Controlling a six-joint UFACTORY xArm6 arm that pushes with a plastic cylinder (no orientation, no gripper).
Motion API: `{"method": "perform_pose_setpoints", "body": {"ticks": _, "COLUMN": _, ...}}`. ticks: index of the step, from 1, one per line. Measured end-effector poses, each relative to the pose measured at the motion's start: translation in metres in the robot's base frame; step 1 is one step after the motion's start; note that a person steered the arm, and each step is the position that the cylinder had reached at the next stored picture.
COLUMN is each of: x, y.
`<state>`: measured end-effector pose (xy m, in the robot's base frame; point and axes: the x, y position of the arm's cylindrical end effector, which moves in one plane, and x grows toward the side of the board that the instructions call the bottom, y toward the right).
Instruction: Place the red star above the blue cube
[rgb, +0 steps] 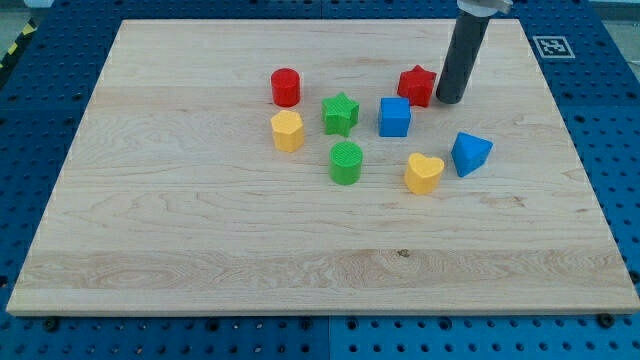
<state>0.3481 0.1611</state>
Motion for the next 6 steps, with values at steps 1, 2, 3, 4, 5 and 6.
{"method": "perform_pose_setpoints", "body": {"ticks": 1, "x": -0.016, "y": 0.002}}
{"method": "perform_pose_setpoints", "body": {"ticks": 2, "x": -0.016, "y": 0.002}}
{"method": "perform_pose_setpoints", "body": {"ticks": 3, "x": 0.004, "y": 0.003}}
{"method": "perform_pose_setpoints", "body": {"ticks": 4, "x": 0.006, "y": 0.003}}
{"method": "perform_pose_setpoints", "body": {"ticks": 5, "x": 0.006, "y": 0.003}}
{"method": "perform_pose_setpoints", "body": {"ticks": 6, "x": 0.006, "y": -0.013}}
